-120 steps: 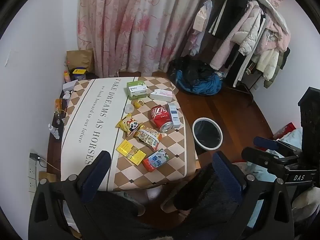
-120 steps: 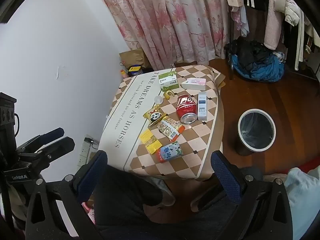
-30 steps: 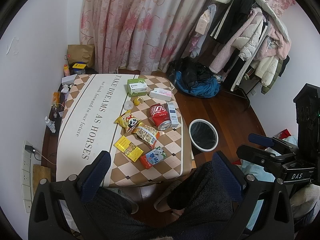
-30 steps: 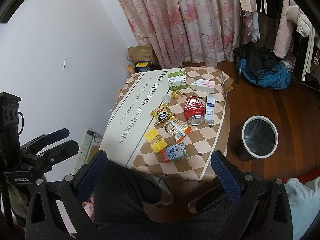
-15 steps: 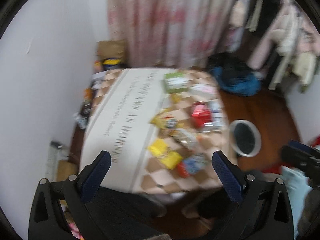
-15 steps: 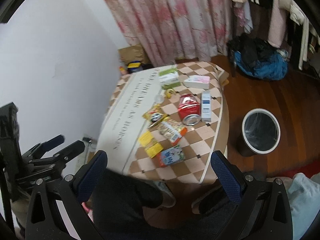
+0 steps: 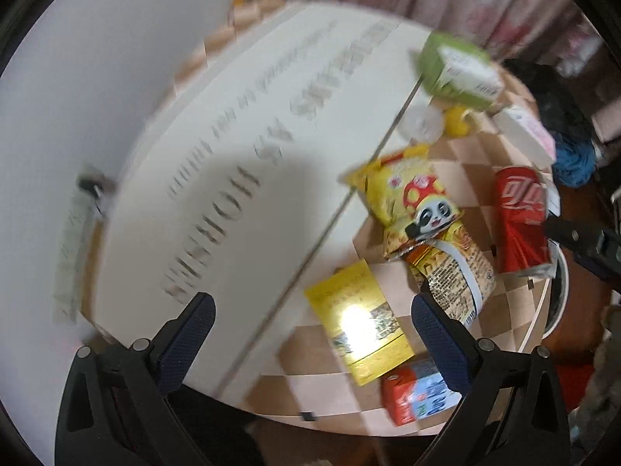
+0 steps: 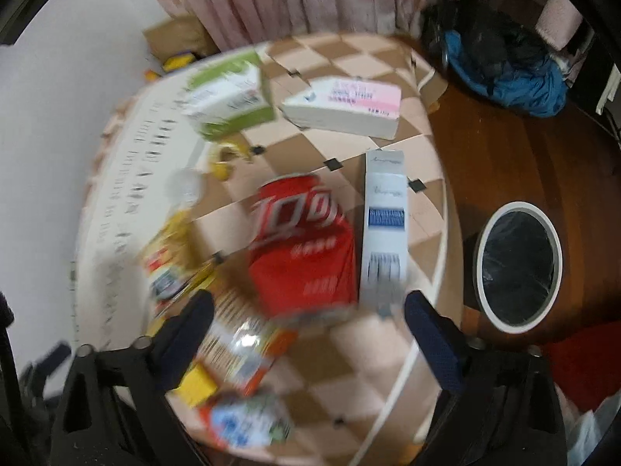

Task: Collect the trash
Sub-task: 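Grasp the yellow pack with the left gripper while the right grasps the red can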

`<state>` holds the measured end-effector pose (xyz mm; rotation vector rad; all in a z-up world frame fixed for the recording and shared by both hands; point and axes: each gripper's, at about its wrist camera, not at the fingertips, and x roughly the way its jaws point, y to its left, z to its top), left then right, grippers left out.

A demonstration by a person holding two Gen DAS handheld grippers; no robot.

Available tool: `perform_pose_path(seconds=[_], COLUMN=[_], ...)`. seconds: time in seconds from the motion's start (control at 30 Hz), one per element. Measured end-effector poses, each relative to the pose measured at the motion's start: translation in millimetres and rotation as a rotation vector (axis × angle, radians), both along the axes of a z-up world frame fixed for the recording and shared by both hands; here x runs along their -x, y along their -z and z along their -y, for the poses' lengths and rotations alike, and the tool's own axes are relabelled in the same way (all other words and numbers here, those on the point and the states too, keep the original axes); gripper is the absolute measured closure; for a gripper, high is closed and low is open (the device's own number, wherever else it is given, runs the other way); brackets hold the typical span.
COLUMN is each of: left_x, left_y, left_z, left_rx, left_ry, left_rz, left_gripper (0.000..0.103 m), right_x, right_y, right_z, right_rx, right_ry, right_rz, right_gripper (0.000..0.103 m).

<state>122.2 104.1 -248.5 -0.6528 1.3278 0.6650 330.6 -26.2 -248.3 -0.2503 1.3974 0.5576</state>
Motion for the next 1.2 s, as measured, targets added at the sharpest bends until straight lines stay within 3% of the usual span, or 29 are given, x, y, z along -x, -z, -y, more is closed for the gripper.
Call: perform_pose_path(seconds=[0.17,0.3,0.37,0.57,0.63,0.83,0.87,1.0,1.2], left_x=[-7,-13,-11,-5,-3,7,7,6,9], left_y=[37,56,61,62,59,55,55,61,68], left_z=[6,16,20,25,26,-1,-5,-14,-15], left_rx=[0.163,0.213,0.218,0.163,0.157,0.085,0.068,0.039,0.022], left_ry=[-0.068,-0.083,-0.086,-0.09,-0.073,-0.015,-0.009,0.031,0.044], left_rz=[-0.022,-0.047,-0.052,-0.062,-0.063,-0.066,-0.069,-0.093,-0.075], left_gripper=[0.003,0.005,0.015,0.037,0.045,0.046,0.046,0.043,0.047], right_x=[-16,-15,-14,-9,-5,-1,1,11,26], right_y=[34,37,36,40,40,67,71,70,66], right_z=[-24,-35,-38,-42,-45,-48,-49,-51,-41], right_rx=[0.061,0.097,0.087,0.027,0.052,0.096,0.099,0.122,0.101], right_ry=[-0.056,-0.104,-0.119,-0.135,-0.144,-0.109,-0.11,-0.127,-0.13], right_rz=[-0.041,0.003,-0.011,-0.111,-0.091,-0.125,-0.121,-0.042,-0.021], right_gripper=[0.007,0.006,0.006,0.007,0.007,0.008,0.011,0.022,0.022])
